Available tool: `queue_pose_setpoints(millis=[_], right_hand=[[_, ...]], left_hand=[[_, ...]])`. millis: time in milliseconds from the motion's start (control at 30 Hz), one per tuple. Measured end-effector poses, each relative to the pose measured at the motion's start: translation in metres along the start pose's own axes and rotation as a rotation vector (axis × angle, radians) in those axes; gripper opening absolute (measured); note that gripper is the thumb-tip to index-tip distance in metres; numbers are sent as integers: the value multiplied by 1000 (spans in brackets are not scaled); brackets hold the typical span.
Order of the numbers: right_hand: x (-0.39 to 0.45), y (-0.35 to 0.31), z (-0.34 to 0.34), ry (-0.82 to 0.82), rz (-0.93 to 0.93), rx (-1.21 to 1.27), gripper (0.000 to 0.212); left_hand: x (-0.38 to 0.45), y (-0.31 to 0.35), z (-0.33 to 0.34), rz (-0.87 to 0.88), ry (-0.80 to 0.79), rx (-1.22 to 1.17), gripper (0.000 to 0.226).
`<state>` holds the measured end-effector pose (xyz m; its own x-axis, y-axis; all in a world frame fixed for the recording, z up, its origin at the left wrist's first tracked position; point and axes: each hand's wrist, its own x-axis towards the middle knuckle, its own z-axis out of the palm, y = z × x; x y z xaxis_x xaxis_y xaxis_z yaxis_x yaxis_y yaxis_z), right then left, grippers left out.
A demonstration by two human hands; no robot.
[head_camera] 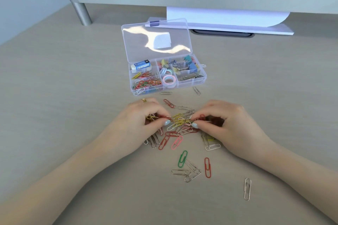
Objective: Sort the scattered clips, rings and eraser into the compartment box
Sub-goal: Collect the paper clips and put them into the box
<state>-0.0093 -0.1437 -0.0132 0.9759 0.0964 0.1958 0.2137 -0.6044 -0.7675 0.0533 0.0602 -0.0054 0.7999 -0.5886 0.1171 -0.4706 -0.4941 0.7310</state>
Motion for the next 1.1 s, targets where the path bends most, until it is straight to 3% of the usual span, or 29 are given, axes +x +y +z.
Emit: queue_pose_setpoints(millis=[367, 933, 1100], right_hand=[[-1, -2, -3, 84, 55, 164, 18], [-1, -5, -3, 97, 57, 152, 22], [7, -5, -4, 121, 81, 174, 24]], left_hand=[[43, -15, -44, 13, 328, 97, 8], [90, -43, -34, -31, 305, 259, 11], [71, -41, -41, 81, 369, 259, 19]])
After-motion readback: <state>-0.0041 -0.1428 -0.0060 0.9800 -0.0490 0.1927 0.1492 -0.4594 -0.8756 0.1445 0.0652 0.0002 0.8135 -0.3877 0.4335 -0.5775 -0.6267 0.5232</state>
